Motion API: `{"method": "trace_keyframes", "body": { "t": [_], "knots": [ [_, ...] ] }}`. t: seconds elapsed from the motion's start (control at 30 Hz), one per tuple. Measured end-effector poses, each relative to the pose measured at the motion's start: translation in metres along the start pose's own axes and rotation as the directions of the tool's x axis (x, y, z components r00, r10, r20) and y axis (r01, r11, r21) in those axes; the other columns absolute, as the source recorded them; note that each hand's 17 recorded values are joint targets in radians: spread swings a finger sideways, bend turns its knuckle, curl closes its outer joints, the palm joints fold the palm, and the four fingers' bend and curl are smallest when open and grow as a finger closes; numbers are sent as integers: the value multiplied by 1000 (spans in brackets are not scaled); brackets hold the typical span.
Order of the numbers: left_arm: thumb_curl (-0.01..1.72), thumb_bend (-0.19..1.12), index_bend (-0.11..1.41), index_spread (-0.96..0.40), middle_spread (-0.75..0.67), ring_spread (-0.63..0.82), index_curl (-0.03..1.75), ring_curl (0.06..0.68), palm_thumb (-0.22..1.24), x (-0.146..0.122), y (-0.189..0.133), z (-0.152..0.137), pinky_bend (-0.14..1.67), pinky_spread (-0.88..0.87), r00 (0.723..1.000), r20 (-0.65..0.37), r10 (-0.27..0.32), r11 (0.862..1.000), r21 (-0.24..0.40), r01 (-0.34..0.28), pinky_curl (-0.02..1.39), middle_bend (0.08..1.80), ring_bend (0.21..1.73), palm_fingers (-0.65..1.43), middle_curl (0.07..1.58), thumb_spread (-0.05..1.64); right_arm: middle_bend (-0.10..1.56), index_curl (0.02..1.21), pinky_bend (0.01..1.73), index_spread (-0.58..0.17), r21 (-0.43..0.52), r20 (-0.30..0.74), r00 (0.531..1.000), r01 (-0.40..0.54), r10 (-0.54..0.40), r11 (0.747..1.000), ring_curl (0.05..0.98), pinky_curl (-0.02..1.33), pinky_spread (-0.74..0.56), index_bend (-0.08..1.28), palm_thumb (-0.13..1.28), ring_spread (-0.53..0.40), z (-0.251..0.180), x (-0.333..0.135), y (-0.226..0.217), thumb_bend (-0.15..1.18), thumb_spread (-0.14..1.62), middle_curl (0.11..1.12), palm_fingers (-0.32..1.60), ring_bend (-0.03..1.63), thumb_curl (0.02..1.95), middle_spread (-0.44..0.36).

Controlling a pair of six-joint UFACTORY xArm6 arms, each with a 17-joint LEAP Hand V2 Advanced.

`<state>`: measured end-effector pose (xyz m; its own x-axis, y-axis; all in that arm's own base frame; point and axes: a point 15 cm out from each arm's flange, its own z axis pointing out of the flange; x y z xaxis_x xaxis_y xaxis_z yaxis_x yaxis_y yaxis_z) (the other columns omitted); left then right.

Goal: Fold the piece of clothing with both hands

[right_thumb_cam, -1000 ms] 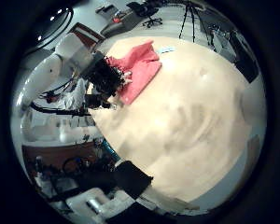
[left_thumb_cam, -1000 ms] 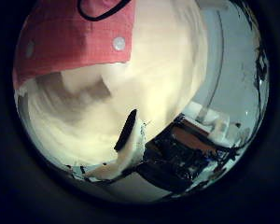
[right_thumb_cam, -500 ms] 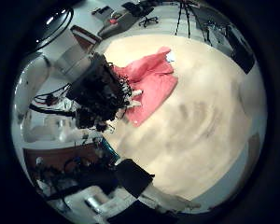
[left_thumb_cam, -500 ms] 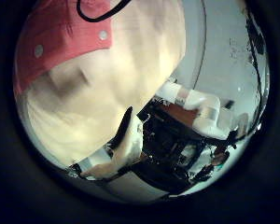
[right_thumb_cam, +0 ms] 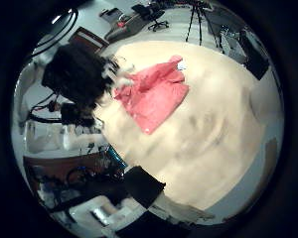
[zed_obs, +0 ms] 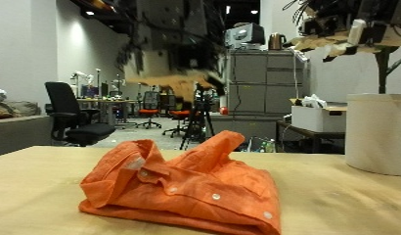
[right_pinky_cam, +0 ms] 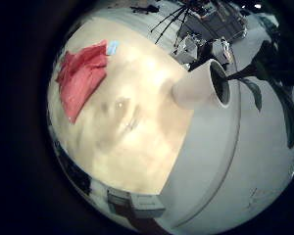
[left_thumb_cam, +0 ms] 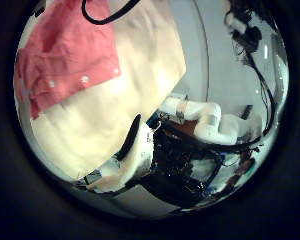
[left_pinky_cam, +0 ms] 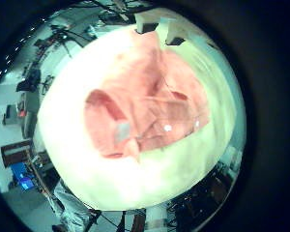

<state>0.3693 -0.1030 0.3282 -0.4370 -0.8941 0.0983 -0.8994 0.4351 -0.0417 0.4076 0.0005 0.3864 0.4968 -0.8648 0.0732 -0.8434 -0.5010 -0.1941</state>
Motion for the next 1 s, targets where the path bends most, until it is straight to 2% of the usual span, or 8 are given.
{"method": "trace_keyframes", "body": {
  "t": [0.1, 0.17, 0.33, 0.43, 0.7, 0.8, 1.0],
  "knots": [
    [227, -20, 169, 101, 280, 452, 304, 231, 262, -21, 22, -35, 278, 446, 996, 63, -57, 997, 54, 54, 324, 190, 463, 24, 310, 1275, 182, 302, 497, -411, 24, -4, 1000, -9, 10, 1000, 242, 265, 409, 169, 248, 194, -21, -8, 8, -24, 1037, 286, 119, 357, 277, 16],
    [228, -19, 171, 99, 278, 451, 307, 230, 251, -27, 42, -47, 274, 446, 993, 80, -90, 995, 60, 86, 323, 188, 462, 28, 309, 1262, 182, 298, 506, -406, 43, -13, 999, -29, 30, 999, 242, 268, 416, 164, 249, 194, -39, -14, 17, -25, 1038, 286, 132, 365, 277, 21],
    [229, -24, 160, 100, 288, 452, 307, 230, 221, -29, 97, -44, 274, 446, 982, 76, -172, 985, -12, 174, 324, 191, 462, 25, 309, 1227, 185, 288, 528, -393, 3, -10, 993, -113, 113, 994, 248, 276, 423, 154, 207, 201, -60, -23, 54, -38, 1009, 291, 118, 375, 273, 37],
    [230, -26, 157, 109, 309, 462, 303, 229, 197, -28, 128, -34, 278, 450, 970, 74, -231, 970, -65, 236, 325, 192, 461, 13, 309, 1195, 185, 282, 533, -379, -63, 14, 986, -164, 165, 985, 251, 281, 419, 154, 166, 212, -53, -30, 79, -41, 986, 292, 78, 377, 268, 65],
    [239, -21, 160, 117, 343, 484, 299, 227, 176, -27, 152, -10, 280, 463, 947, 79, -313, 945, -78, 319, 325, 193, 462, 4, 311, 1147, 192, 266, 536, -355, -232, 33, 976, -202, 216, 952, 252, 284, 417, 152, 102, 233, 11, -54, 133, -34, 957, 300, 42, 392, 268, 116],
    [242, -17, 165, 117, 345, 486, 300, 226, 178, -29, 158, -1, 279, 464, 926, 79, -369, 923, -88, 376, 324, 193, 461, 5, 310, 1147, 195, 265, 529, -353, -248, 34, 978, -193, 207, 949, 252, 284, 412, 154, 84, 235, 19, -59, 136, -34, 955, 304, 37, 392, 268, 127],
    [249, -16, 168, 113, 329, 483, 303, 228, 187, -39, 163, 3, 275, 462, 905, 91, -416, 901, -95, 424, 322, 190, 465, 15, 309, 1148, 191, 265, 517, -351, -288, 15, 986, -157, 168, 945, 253, 284, 410, 160, 68, 237, 28, -54, 134, -32, 955, 309, 44, 397, 270, 132]
  ]
}}
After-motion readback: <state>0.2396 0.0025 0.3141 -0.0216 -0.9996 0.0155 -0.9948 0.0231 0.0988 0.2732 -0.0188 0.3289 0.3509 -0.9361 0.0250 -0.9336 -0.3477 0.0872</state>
